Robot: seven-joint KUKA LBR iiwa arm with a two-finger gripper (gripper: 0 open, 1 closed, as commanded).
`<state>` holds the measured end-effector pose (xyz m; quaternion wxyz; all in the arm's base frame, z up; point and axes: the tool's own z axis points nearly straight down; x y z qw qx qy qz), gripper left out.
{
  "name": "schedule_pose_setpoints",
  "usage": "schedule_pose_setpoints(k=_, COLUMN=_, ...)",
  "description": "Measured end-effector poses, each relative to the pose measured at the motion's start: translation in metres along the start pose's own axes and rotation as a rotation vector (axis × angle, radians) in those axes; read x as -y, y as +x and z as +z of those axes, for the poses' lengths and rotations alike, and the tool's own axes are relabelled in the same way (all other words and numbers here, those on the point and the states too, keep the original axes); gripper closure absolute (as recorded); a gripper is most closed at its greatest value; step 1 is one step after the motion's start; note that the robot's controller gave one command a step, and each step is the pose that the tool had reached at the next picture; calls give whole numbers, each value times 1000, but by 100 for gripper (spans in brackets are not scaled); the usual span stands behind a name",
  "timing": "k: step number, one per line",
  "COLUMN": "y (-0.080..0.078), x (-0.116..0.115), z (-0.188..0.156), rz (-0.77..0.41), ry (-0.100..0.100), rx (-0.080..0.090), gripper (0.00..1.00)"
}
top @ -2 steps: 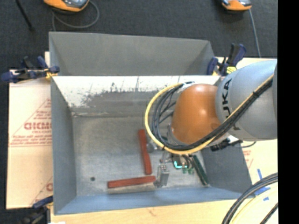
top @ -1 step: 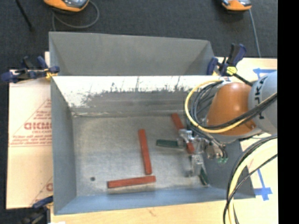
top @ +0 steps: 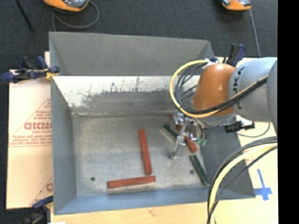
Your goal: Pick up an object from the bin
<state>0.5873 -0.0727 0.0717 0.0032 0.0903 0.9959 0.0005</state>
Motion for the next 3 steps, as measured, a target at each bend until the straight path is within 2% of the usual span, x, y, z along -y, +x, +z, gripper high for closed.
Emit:
schedule_pose_setpoints(k=1, y=0, x=1, z=-1, rz=2, ry=-1, rx=0, gripper=100)
schedule_pose_setpoints(k=2, y=-19, x=21, z=-126, rz=-58, ry=4, rx=8, gripper=100)
schedule_pose_setpoints(k=3, y=-23, x=36, z=-250, rz=-471, ry=4, rx=5, gripper=100)
